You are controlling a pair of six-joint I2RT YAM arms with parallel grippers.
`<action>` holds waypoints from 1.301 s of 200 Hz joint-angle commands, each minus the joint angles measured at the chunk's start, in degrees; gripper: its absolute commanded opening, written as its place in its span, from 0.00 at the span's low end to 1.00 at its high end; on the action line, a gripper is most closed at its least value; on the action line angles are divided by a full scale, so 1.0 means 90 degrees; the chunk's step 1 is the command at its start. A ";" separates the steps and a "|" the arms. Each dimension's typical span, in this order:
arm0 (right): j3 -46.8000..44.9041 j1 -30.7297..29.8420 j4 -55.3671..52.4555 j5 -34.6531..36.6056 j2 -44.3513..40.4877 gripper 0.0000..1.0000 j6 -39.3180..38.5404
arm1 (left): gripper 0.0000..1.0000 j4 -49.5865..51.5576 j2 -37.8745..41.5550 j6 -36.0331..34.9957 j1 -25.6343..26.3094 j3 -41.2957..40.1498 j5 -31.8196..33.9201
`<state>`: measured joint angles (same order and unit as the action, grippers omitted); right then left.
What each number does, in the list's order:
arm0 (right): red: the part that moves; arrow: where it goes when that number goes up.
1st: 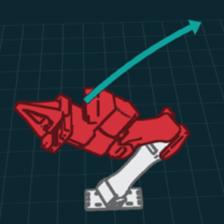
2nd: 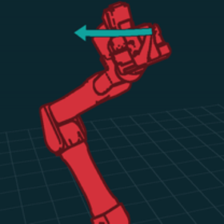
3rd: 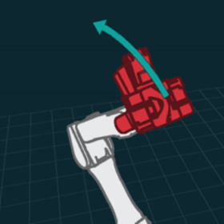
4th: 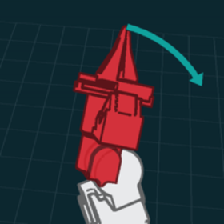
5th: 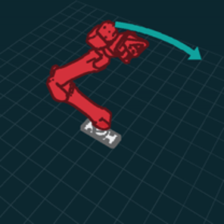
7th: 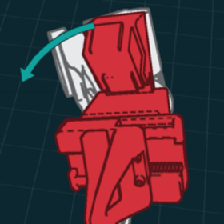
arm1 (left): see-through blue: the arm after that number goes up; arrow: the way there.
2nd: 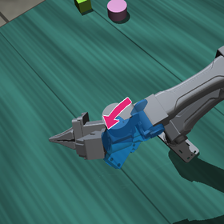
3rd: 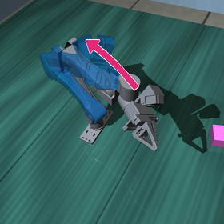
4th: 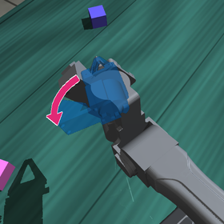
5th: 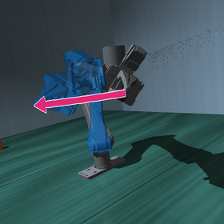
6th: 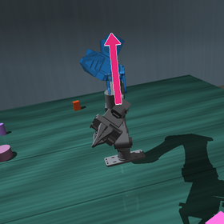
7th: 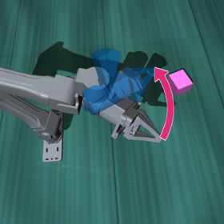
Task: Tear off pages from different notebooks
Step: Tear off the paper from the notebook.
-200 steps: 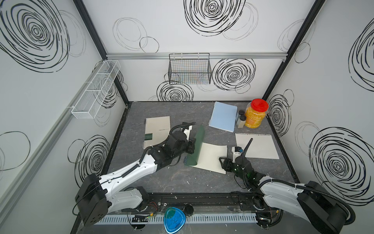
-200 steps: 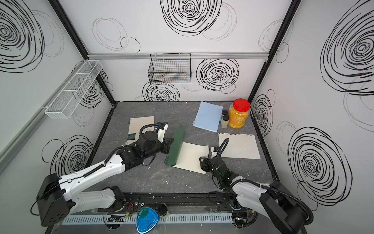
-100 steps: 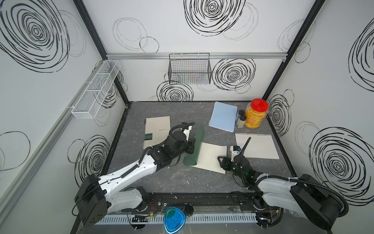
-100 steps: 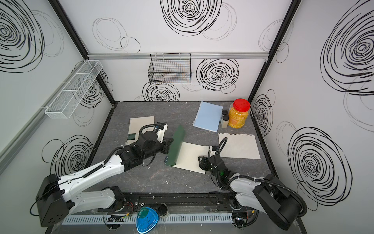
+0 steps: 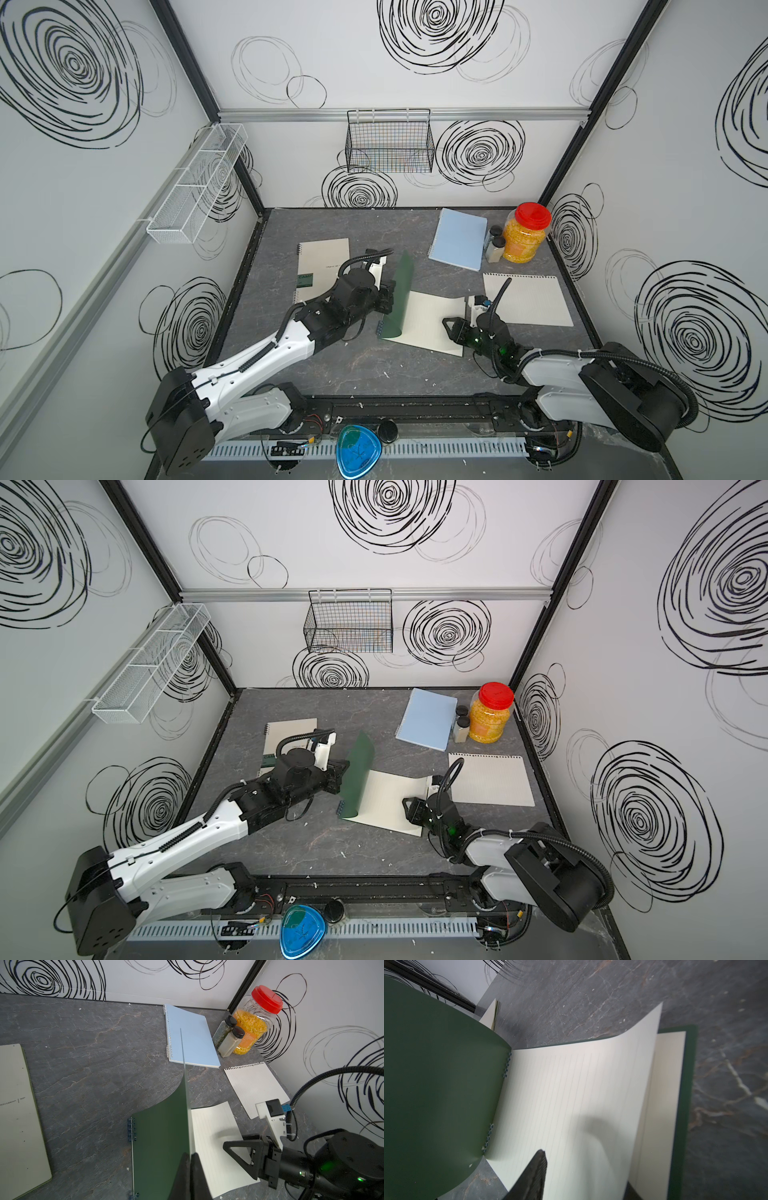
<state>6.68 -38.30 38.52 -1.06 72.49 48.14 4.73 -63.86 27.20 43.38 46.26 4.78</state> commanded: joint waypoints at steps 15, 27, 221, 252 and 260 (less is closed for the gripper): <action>0.0111 0.0071 0.0325 -0.0182 0.0134 0.45 0.0240 | 0.00 -0.0047 0.0157 -0.0128 -0.0117 -0.0101 0.0114; 0.0107 0.0086 0.0403 -0.0237 0.0177 0.45 0.0275 | 0.00 -0.0033 0.0175 -0.0116 -0.0137 -0.0097 0.0110; 0.0016 0.0095 -0.1187 0.0578 -0.0739 0.00 0.0297 | 0.00 0.2483 0.0234 0.0210 -0.2201 0.1201 0.1482; -0.0076 0.0104 -0.1503 0.0791 -0.0961 0.00 0.0262 | 0.00 0.2509 0.0165 0.0187 -0.2737 0.1318 0.1179; -0.0092 0.0108 -0.1525 0.0789 -0.0992 0.00 0.0259 | 0.00 0.2556 0.0117 0.0157 -0.2822 0.1369 0.1148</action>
<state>6.79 -37.69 28.60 3.31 64.77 50.74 26.98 -61.95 28.51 20.53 55.99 14.74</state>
